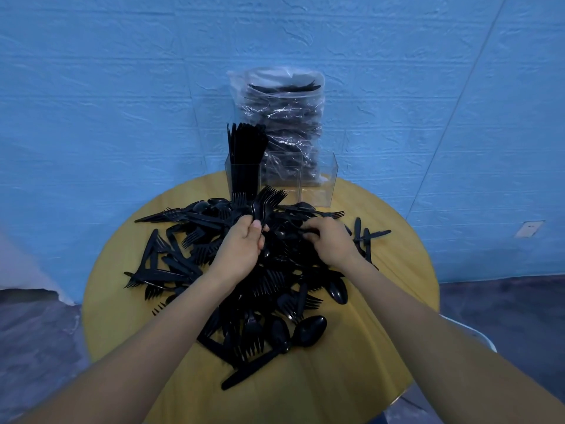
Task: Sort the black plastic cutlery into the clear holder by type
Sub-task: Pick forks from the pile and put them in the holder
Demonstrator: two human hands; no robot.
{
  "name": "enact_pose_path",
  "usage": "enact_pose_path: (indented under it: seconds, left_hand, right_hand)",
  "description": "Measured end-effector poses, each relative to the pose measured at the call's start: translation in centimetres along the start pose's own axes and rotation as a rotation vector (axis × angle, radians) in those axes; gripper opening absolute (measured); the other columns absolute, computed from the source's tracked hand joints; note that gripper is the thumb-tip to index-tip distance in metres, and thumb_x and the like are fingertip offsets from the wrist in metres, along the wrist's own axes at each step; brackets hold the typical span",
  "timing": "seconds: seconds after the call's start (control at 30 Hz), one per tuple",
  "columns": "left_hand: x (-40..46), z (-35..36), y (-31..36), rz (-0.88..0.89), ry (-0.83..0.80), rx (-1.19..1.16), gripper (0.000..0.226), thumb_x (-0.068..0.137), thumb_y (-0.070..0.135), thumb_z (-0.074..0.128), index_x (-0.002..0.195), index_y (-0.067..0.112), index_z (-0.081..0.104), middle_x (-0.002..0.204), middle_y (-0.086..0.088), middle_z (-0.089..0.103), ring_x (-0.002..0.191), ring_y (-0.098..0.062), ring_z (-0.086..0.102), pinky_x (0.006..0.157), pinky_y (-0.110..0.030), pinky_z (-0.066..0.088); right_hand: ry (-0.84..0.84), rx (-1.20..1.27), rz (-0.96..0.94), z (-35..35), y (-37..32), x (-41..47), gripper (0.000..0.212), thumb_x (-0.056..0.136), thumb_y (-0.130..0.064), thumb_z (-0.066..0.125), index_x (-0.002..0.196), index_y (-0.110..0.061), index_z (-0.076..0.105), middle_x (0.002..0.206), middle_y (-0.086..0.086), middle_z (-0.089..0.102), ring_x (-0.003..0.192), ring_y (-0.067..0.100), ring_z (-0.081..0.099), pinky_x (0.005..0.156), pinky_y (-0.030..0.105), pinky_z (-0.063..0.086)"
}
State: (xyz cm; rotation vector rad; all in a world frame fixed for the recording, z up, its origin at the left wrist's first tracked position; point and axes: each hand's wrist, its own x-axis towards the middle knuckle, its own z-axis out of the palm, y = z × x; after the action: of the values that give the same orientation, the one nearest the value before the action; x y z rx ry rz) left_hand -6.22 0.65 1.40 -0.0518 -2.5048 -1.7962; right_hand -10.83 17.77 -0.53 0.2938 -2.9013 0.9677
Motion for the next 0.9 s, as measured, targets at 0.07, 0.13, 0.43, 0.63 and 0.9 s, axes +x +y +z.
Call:
enact_pose_path:
  seconds: [0.07, 0.13, 0.43, 0.63, 0.9]
  left_hand:
    - [0.1, -0.1, -0.2, -0.004, 0.005, 0.002, 0.029, 0.104, 0.024, 0.027, 0.096, 0.008, 0.05, 0.069, 0.001, 0.043, 0.055, -0.009, 0.034, 0.05, -0.019, 0.029]
    - [0.2, -0.3, -0.3, -0.003, 0.016, 0.014, 0.028, 0.103, 0.025, 0.027, 0.094, 0.011, 0.05, 0.069, 0.002, 0.043, 0.054, -0.009, 0.034, 0.051, -0.021, 0.029]
    - [0.8, -0.4, 0.4, 0.028, 0.043, 0.019, 0.03, 0.103, 0.026, 0.026, 0.095, 0.007, 0.048, 0.071, 0.003, 0.043, 0.057, -0.01, 0.035, 0.053, -0.023, 0.029]
    - [1.3, -0.2, 1.2, 0.01, 0.076, -0.083, 0.029, 0.104, 0.027, 0.026, 0.087, 0.017, 0.048, 0.071, 0.002, 0.043, 0.058, -0.011, 0.036, 0.055, -0.025, 0.032]
    - [0.8, -0.5, 1.9, -0.018, 0.14, -0.158, 0.028, 0.104, 0.024, 0.025, 0.085, 0.016, 0.046, 0.071, 0.001, 0.042, 0.057, -0.01, 0.036, 0.054, -0.025, 0.034]
  right_hand:
    - [0.038, 0.027, 0.015, -0.1, -0.1, -0.1, 0.022, 0.094, -0.006, 0.053, 0.109, -0.01, 0.068, 0.102, 0.005, 0.067, 0.096, 0.021, 0.059, 0.075, 0.023, 0.039]
    - [0.1, 0.054, 0.022, -0.5, -0.4, -0.3, 0.02, 0.094, -0.006, 0.053, 0.105, -0.009, 0.069, 0.091, 0.001, 0.064, 0.088, 0.019, 0.059, 0.071, 0.025, 0.041]
    - [0.303, 0.205, 0.059, -3.1, -1.5, -0.6, 0.02, 0.095, -0.008, 0.052, 0.098, -0.009, 0.071, 0.083, 0.007, 0.066, 0.075, 0.017, 0.054, 0.056, 0.022, 0.035]
    - [0.279, 0.388, 0.07, -4.0, -2.8, -1.2, 0.02, 0.096, -0.01, 0.052, 0.103, -0.014, 0.07, 0.087, 0.004, 0.066, 0.081, 0.019, 0.057, 0.06, 0.012, 0.039]
    - [0.253, 0.371, 0.103, -4.0, -4.2, -2.3, 0.024, 0.099, -0.01, 0.044, 0.11, -0.006, 0.066, 0.105, 0.015, 0.068, 0.092, 0.03, 0.061, 0.072, 0.032, 0.046]
